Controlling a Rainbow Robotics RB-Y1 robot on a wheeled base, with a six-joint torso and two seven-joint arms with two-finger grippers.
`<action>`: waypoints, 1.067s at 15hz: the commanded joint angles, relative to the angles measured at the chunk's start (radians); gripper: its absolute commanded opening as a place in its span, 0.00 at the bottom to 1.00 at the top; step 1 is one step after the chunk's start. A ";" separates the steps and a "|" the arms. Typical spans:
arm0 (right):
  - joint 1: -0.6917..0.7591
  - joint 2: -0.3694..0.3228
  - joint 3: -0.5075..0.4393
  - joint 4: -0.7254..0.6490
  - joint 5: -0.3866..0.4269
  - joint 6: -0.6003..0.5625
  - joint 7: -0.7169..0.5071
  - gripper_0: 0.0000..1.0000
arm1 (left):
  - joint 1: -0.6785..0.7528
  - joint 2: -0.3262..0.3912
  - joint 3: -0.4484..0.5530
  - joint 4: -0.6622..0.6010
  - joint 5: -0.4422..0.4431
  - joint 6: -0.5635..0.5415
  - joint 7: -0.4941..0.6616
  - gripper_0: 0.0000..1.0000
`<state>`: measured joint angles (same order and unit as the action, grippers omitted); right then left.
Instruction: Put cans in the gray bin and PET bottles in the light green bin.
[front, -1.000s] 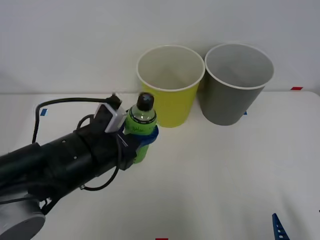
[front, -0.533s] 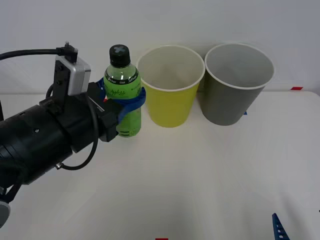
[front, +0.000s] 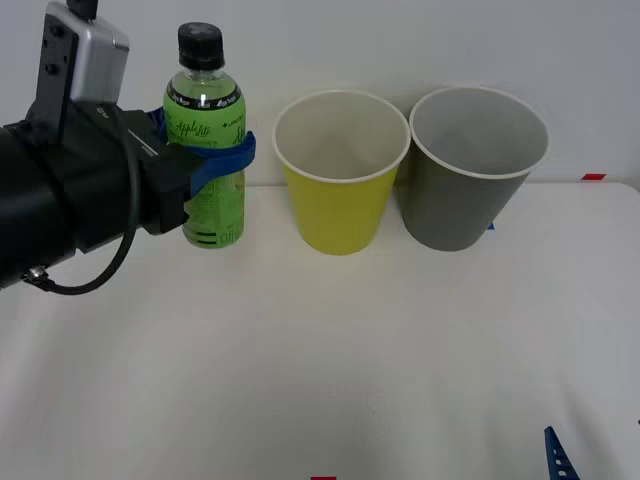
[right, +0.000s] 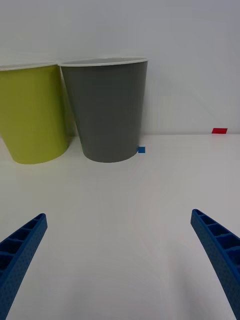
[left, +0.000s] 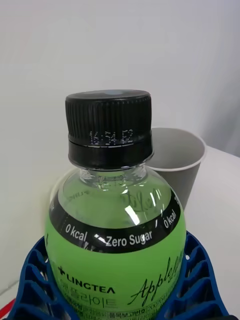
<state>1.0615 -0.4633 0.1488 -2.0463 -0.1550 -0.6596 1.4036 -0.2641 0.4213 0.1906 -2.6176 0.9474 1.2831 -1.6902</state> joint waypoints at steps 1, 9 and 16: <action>0.000 0.000 0.000 0.000 0.000 0.000 0.000 1.00 | -0.130 -0.052 0.023 0.068 -0.016 0.039 0.021 0.00; 0.000 0.000 0.000 0.000 0.000 0.000 0.000 1.00 | -0.360 -0.110 -0.030 0.387 -0.047 0.007 0.018 0.00; 0.000 0.000 0.000 0.000 0.000 0.000 0.000 1.00 | -0.415 -0.111 -0.203 0.607 -0.102 -0.265 -0.011 0.00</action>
<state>1.0615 -0.4633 0.1488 -2.0463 -0.1550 -0.6596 1.4035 -0.6712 0.3098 0.0119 -2.0345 0.8572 1.0487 -1.6957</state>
